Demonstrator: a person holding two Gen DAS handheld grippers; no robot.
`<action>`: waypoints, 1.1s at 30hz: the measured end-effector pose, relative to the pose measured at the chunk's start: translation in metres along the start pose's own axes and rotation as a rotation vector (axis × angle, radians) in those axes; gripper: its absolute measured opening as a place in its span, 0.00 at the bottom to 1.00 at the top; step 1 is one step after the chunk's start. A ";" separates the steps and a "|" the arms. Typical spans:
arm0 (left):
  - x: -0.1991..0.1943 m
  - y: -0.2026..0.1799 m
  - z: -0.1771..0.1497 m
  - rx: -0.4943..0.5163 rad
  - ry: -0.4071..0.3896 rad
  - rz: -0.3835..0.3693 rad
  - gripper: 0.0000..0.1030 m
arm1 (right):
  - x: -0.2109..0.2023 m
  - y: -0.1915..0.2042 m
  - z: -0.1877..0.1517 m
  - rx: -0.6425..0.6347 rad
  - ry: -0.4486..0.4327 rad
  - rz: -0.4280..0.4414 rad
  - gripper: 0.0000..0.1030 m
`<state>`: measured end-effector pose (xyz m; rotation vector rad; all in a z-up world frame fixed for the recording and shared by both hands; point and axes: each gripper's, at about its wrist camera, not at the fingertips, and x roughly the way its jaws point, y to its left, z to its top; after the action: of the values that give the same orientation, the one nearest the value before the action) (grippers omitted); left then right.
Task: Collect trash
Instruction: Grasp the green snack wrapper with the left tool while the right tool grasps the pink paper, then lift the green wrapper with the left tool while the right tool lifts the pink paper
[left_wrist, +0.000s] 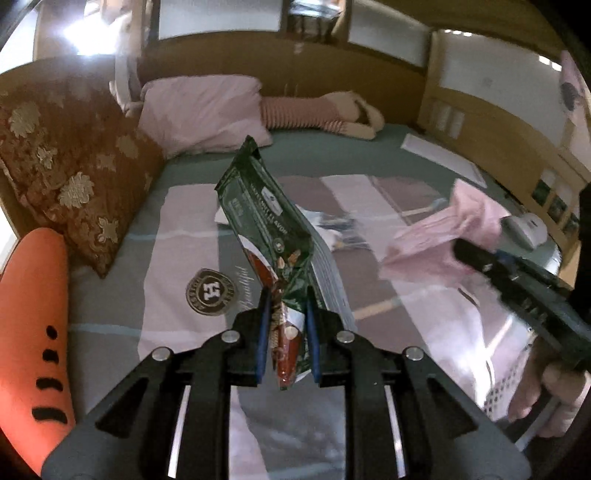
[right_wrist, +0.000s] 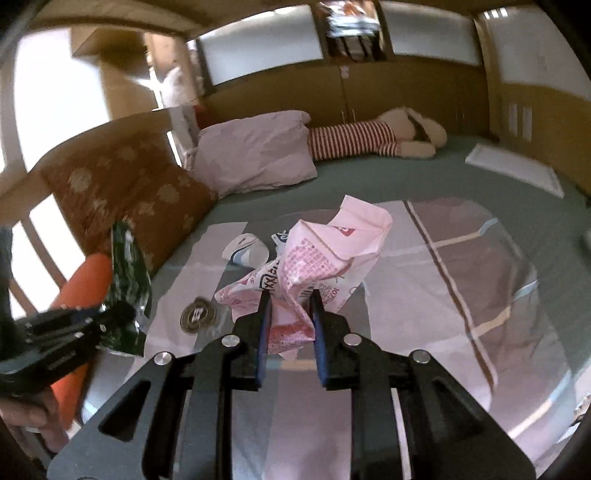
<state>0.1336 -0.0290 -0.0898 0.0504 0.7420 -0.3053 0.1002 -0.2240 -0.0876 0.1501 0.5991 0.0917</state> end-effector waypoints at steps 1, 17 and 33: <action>-0.007 -0.006 -0.008 0.009 -0.008 -0.002 0.18 | -0.007 0.004 -0.006 -0.017 -0.005 -0.002 0.21; -0.001 -0.008 -0.049 0.012 0.036 0.046 0.18 | -0.027 0.027 -0.040 -0.074 -0.015 0.001 0.21; 0.001 -0.012 -0.050 0.043 0.040 0.032 0.18 | -0.056 0.006 -0.038 -0.011 -0.056 0.000 0.21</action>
<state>0.0979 -0.0330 -0.1261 0.1089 0.7739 -0.2908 0.0325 -0.2214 -0.0864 0.1413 0.5431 0.0908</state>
